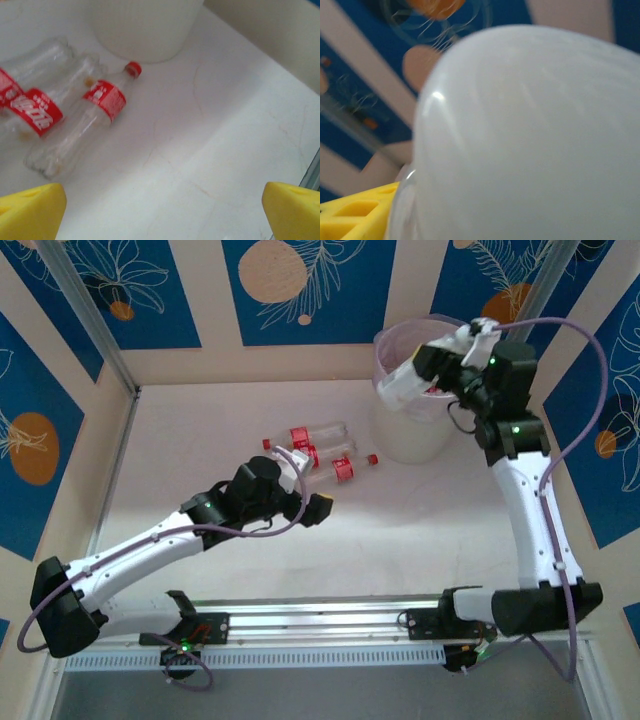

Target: Put the plastic bottles in the bin

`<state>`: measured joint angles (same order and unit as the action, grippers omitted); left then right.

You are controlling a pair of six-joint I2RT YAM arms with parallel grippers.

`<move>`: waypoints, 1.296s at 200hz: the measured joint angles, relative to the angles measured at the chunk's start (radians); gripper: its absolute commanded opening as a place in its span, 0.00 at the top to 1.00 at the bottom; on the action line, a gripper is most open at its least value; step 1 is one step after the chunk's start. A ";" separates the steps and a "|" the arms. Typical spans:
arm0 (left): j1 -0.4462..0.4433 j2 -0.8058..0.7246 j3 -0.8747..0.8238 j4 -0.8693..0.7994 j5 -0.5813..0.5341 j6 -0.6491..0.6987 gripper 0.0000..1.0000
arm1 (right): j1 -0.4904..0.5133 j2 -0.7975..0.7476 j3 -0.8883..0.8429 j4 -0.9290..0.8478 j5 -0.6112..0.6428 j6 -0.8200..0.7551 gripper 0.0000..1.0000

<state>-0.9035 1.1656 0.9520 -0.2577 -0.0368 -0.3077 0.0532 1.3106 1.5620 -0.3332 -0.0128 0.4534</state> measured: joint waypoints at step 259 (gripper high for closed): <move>0.003 0.018 -0.054 -0.027 -0.050 -0.068 0.00 | -0.142 0.441 0.535 -0.318 0.054 -0.082 0.22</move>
<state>-0.9009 1.1835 0.8982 -0.2852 -0.0872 -0.3759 -0.0891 1.7519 2.0968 -0.6510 0.0410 0.3710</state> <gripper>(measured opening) 0.998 0.858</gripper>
